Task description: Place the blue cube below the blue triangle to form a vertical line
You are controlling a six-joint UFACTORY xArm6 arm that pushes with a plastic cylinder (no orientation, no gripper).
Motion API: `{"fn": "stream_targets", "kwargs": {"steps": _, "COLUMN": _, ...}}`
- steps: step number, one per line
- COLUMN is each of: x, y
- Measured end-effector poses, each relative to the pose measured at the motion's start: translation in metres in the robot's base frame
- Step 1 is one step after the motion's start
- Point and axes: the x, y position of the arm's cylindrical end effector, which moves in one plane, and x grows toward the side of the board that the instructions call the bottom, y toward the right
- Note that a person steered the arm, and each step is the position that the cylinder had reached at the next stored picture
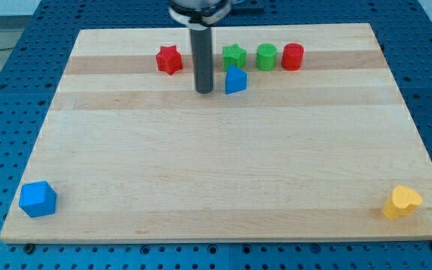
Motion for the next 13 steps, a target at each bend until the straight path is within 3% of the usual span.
{"fn": "stream_targets", "kwargs": {"steps": 1, "x": 0.018, "y": -0.048}}
{"fn": "stream_targets", "kwargs": {"steps": 2, "x": 0.072, "y": -0.042}}
{"fn": "stream_targets", "kwargs": {"steps": 4, "x": 0.228, "y": -0.065}}
{"fn": "stream_targets", "kwargs": {"steps": 5, "x": 0.255, "y": -0.076}}
{"fn": "stream_targets", "kwargs": {"steps": 6, "x": 0.257, "y": -0.089}}
{"fn": "stream_targets", "kwargs": {"steps": 9, "x": 0.251, "y": -0.246}}
{"fn": "stream_targets", "kwargs": {"steps": 11, "x": 0.211, "y": -0.221}}
{"fn": "stream_targets", "kwargs": {"steps": 13, "x": 0.224, "y": -0.145}}
